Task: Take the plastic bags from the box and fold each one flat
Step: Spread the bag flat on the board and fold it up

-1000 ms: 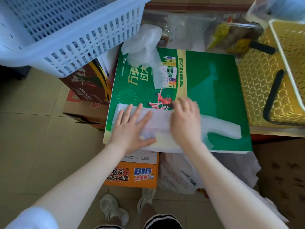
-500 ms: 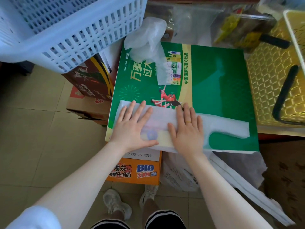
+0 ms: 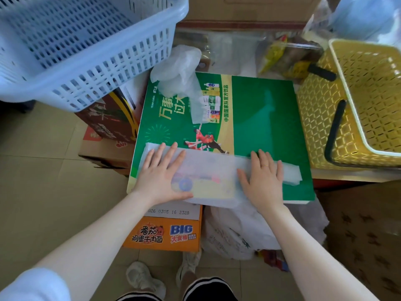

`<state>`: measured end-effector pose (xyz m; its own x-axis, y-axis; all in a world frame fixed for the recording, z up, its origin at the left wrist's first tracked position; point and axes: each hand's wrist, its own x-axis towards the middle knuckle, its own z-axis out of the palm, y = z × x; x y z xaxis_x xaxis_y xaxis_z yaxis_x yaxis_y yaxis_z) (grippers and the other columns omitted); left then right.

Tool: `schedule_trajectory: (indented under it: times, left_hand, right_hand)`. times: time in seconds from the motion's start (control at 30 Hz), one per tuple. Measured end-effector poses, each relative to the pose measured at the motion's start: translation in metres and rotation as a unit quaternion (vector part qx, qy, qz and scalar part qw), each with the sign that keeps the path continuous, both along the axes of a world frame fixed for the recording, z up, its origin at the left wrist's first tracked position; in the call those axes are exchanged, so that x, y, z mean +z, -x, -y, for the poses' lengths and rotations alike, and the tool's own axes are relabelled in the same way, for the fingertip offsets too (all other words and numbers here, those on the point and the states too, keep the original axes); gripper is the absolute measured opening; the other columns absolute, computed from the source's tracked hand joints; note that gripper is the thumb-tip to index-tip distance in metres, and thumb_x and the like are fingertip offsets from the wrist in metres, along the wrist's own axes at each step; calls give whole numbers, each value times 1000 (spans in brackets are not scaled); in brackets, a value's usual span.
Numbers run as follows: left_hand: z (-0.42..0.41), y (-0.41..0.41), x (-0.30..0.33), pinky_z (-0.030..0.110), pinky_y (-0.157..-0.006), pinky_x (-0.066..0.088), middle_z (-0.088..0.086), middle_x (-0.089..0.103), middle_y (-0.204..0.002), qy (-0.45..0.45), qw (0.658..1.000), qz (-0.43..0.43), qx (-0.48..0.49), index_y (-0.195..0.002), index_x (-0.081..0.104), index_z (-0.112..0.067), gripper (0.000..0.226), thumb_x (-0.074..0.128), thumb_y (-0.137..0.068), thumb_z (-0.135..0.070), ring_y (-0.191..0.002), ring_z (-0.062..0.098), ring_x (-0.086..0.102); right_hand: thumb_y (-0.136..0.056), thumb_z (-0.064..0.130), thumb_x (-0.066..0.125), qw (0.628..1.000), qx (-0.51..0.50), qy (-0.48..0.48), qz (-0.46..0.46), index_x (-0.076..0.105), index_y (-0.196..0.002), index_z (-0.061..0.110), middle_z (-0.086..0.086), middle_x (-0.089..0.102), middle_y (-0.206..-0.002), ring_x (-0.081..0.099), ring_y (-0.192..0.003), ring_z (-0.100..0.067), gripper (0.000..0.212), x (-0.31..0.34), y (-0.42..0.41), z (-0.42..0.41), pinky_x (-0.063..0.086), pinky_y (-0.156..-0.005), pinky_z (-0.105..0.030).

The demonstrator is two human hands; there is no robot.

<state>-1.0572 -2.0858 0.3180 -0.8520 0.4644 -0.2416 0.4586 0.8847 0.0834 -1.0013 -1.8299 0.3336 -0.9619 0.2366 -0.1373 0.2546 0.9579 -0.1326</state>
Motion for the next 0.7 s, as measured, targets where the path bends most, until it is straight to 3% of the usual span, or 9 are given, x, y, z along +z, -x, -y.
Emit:
schedule_trajectory:
  times: [0.2, 0.3, 0.4, 0.47, 0.63, 0.7]
  left_hand:
    - [0, 0, -1, 39, -111, -18, -7, -30, -146, -7, 1000, -1, 2, -143, -16, -35, 114, 23, -53, -92, -140, 23, -21]
    - [-1, 1, -1, 40, -111, -17, -8, -30, -146, -3, 1000, -2, 3, -143, -15, -35, 114, 21, -51, -91, -140, 23, -21]
    - [0, 0, -2, 41, -113, -15, -8, -28, -147, -8, 1000, 1, 5, -143, -14, -35, 113, 21, -51, -90, -140, 22, -21]
    - [0, 0, -1, 41, -112, -16, -8, -28, -147, -7, 1000, 0, 3, -143, -16, -35, 112, 21, -52, -90, -140, 22, -21]
    - [2, 0, 4, 39, -113, -15, -4, -28, -149, -15, 1000, -2, 3, -143, -14, -36, 108, 21, -56, -89, -140, 21, -21]
    - [1, 1, 10, 38, -112, -13, -1, -24, -150, -45, 999, -22, 12, -143, -12, -33, 97, 15, -65, -85, -140, 20, -19]
  right_hand:
    - [-93, 35, 48, 986, 152, 71, 7, 38, -139, 13, -11, 45, -134, 39, -123, -31, 52, 7, 48, 37, 16, -110, -39]
    - [-88, 40, 55, 987, 151, 35, 32, 43, -131, 13, -11, 51, -128, 40, -118, -32, 52, 10, 58, 40, 29, -98, -38]
    - [-85, 39, 62, 986, 122, 78, 86, 48, -118, 9, -12, 58, -116, 50, -107, -32, 46, 15, 67, 38, 38, -78, -35]
    - [-81, 35, 67, 981, 110, 108, 120, 55, -110, 6, -13, 58, -108, 55, -98, -31, 43, 20, 71, 37, 43, -73, -34]
    - [-83, 30, 61, 969, 137, 84, 187, 61, -99, 11, -9, 59, -96, 54, -86, -28, 25, 33, 70, 30, 41, -65, -29]
    - [-87, 28, 56, 963, 120, 143, 195, 54, -89, 12, -6, 55, -87, 51, -82, -26, 16, 39, 71, 21, 37, -65, -30]
